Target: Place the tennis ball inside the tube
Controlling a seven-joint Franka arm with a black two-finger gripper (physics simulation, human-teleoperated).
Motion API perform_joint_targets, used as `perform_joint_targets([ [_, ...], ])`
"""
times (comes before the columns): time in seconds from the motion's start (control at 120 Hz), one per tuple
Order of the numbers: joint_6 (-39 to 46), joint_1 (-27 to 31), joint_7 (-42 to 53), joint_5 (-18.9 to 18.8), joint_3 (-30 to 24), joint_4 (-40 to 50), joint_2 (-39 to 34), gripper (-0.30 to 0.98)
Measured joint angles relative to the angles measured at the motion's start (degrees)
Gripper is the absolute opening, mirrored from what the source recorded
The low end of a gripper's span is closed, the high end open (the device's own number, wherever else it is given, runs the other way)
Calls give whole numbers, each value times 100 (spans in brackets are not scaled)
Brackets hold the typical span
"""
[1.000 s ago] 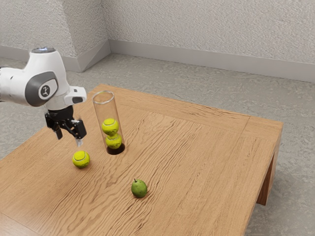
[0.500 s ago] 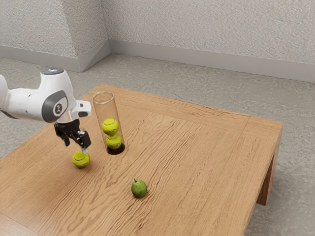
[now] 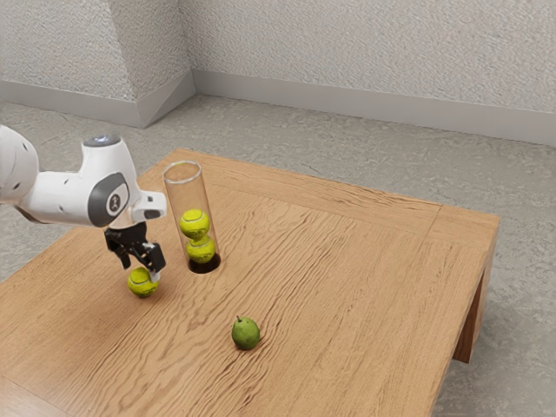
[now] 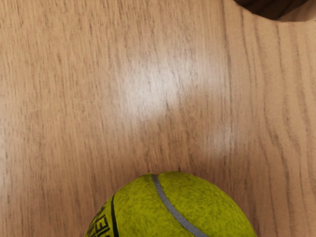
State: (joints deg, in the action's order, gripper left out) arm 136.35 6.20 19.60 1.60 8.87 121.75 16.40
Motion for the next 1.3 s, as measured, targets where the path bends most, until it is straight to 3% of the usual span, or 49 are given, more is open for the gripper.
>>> perform_joint_targets([
  [0.217,13,281,124,126,-265,-119,279,66],
  [0.567,-13,375,211,125,-318,-166,343,39],
  [0.733,-222,390,155,53,-372,-116,-139,27],
  [0.958,-1198,402,54,-14,-468,-111,-1784,21],
  [1.075,-1599,456,15,-36,-645,-213,-2264,21],
  [1.2,-1874,331,-20,-57,-800,-734,-2400,21],
  [1.3,-2005,292,-40,-52,-899,-1375,-2020,22],
])
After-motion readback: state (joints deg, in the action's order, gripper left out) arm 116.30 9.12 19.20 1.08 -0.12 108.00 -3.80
